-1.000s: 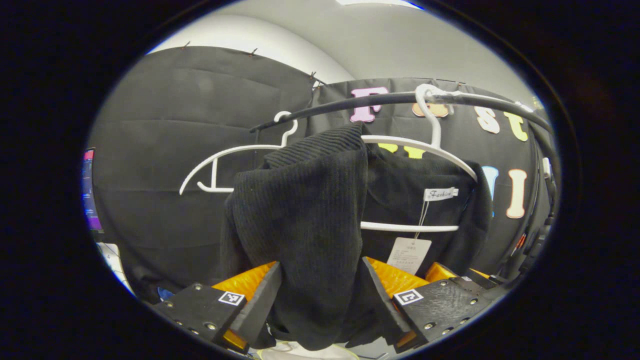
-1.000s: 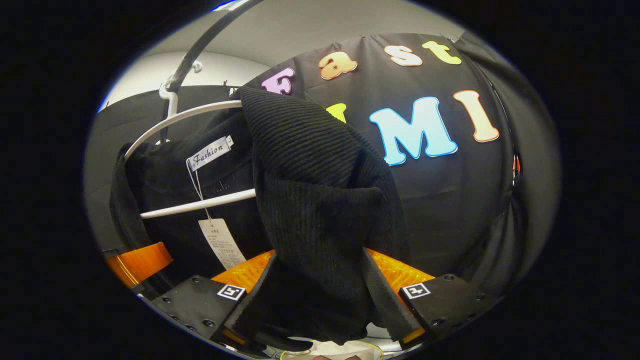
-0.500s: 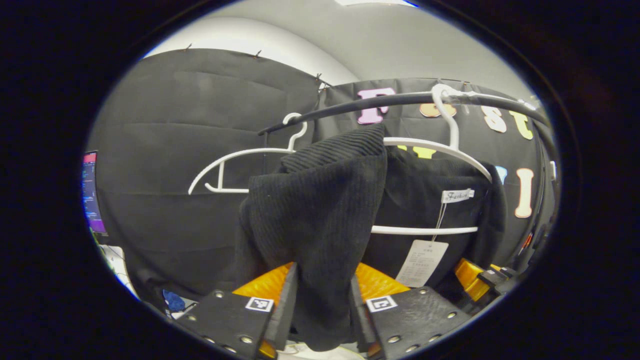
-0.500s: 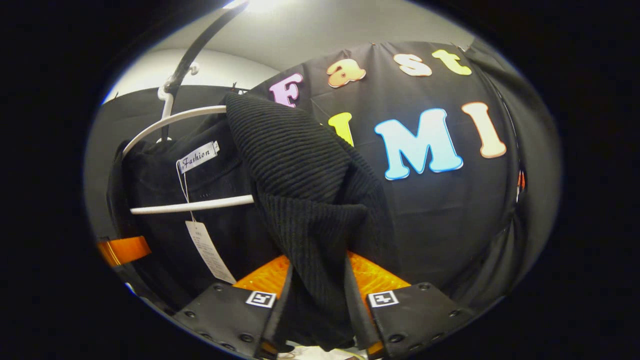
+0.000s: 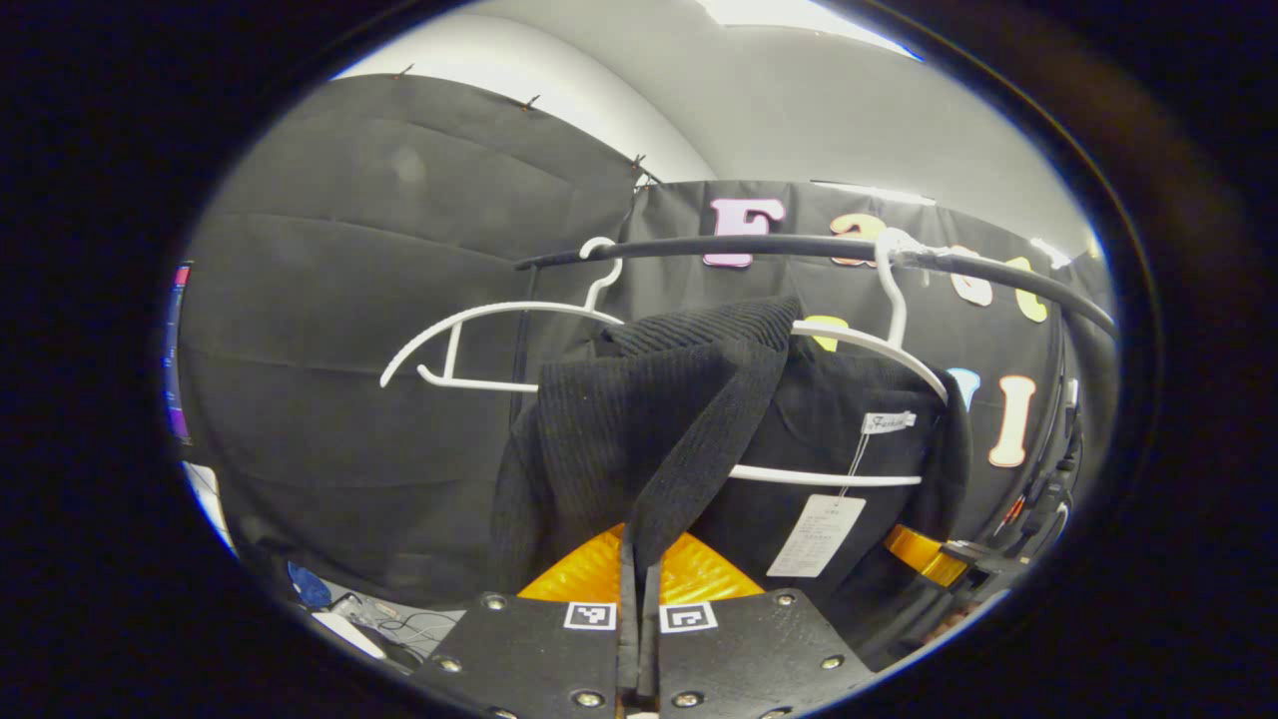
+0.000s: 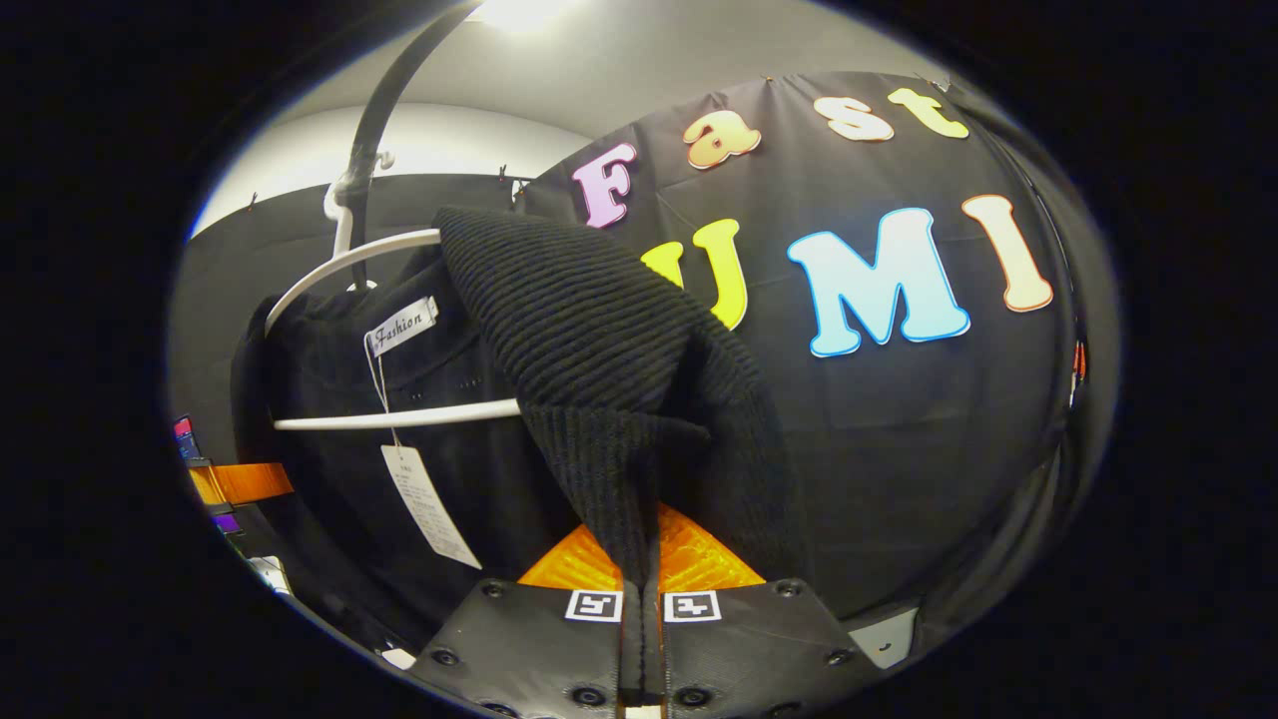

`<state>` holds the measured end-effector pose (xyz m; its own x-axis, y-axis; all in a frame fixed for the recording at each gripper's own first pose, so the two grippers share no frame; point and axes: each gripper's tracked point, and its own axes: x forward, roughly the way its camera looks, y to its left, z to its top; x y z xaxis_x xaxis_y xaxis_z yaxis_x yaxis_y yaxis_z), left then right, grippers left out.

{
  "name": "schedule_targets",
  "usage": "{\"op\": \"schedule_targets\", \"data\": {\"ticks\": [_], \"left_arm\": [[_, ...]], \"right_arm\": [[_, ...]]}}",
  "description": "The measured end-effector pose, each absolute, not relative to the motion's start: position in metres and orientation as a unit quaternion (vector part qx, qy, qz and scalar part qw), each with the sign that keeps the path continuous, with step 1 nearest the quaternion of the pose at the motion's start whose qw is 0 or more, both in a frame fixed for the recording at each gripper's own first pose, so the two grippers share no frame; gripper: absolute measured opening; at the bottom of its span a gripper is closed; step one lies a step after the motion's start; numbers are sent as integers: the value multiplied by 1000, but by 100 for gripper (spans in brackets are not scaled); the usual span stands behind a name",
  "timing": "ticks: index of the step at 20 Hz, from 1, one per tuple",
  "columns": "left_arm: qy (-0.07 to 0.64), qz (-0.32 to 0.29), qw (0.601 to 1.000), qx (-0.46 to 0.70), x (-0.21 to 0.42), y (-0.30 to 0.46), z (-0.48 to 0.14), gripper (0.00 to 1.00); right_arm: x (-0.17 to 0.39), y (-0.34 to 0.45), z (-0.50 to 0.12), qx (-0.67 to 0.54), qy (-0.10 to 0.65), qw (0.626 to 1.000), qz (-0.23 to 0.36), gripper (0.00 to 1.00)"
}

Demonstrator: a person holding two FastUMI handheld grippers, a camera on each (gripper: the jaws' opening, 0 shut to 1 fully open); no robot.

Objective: Grasp the clothes on the hanger with both hands and then place them into the laundry hamper below.

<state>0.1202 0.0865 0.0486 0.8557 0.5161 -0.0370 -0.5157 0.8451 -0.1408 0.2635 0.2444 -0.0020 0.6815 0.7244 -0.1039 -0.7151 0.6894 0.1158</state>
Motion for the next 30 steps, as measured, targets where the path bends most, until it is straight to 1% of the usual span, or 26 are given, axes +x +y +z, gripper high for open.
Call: {"op": "schedule_targets", "data": {"ticks": [2,3,6,12,13,17,21,26,27,28,30], "left_arm": [[-16,267,961,-74,112,86,59,0],[-23,268,960,-75,104,88,64,0],[-38,272,959,-72,90,95,80,0],[-62,289,954,-54,79,119,114,1],[-66,293,953,-49,79,124,119,1],[-78,301,949,-42,77,142,133,1],[-80,309,948,-3,71,161,152,0],[-79,310,947,3,79,180,163,1],[-74,311,948,10,81,184,164,1],[-70,311,948,20,82,187,168,1],[-69,305,949,28,84,189,174,1]], "right_arm": [[270,237,0,34,67,919,386,1],[275,233,0,38,65,921,381,0],[279,221,9,50,59,928,364,0],[286,207,28,37,31,940,338,1],[290,203,33,33,25,942,333,0],[309,196,47,36,9,948,315,1],[317,188,62,46,-6,955,293,0],[334,197,75,35,-25,959,281,1],[337,200,77,36,-29,959,278,0],[340,202,80,37,-33,960,276,4],[347,206,86,40,-38,961,272,1]]}}
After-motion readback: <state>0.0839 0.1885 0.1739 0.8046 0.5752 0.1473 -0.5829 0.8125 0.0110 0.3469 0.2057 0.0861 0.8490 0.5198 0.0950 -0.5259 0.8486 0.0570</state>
